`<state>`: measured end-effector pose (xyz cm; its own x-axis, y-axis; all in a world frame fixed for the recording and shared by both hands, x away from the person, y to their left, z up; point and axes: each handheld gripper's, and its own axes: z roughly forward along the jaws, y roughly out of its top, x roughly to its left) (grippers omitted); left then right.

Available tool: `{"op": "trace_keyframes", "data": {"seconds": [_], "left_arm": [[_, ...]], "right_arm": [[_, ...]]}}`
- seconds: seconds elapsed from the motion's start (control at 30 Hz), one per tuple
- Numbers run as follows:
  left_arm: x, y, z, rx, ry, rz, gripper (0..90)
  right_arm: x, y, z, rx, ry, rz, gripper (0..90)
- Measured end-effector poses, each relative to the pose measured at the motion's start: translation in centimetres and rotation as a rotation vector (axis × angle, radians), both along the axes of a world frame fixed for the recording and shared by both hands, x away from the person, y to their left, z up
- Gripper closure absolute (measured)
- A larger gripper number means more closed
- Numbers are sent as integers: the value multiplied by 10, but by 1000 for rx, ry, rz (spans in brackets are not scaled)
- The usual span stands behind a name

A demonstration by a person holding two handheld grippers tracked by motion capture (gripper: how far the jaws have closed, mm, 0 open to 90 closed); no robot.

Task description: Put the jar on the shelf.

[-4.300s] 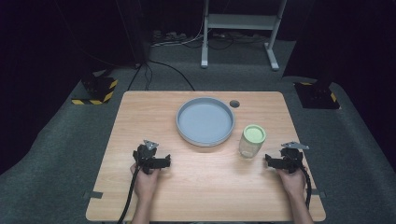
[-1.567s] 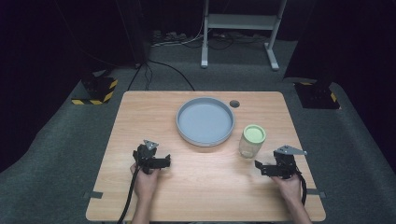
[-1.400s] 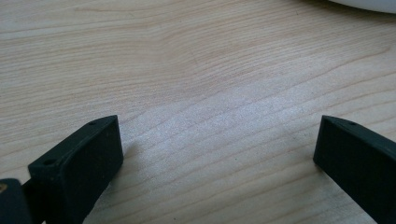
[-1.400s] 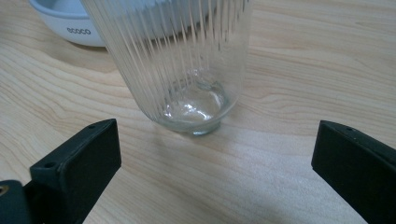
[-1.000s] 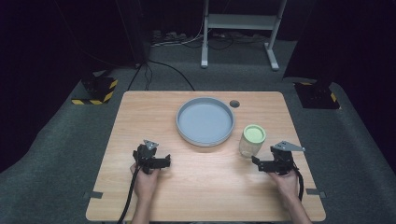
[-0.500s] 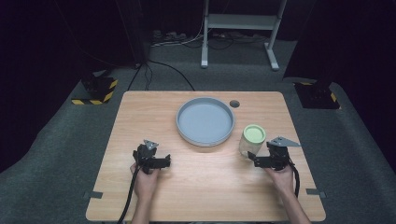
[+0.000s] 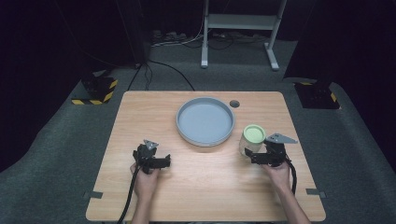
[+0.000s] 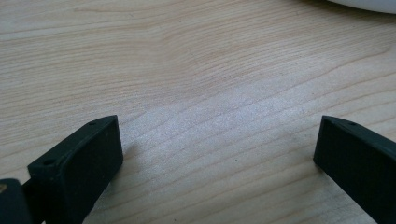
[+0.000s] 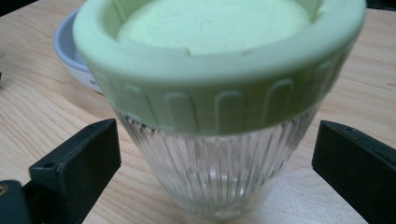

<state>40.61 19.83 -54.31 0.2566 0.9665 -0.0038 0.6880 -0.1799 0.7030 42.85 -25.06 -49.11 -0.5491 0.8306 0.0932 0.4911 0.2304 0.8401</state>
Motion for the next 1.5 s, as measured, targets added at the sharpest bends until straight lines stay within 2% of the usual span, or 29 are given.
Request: {"op": "trace_keyframes", "data": {"seconds": [0.5,0.7,1.1,1.5], "left_arm": [[0,0,0,0,0,0,14],[0,0,0,0,0,0,14],[0,0,0,0,0,0,13],[0,0,0,0,0,0,14]], "right_arm": [[11,9,0,9,-4,7,14],[14,10,-1,18,-29,5,35],[18,12,-4,30,-34,4,57],[21,16,-6,20,-42,1,76]]}}
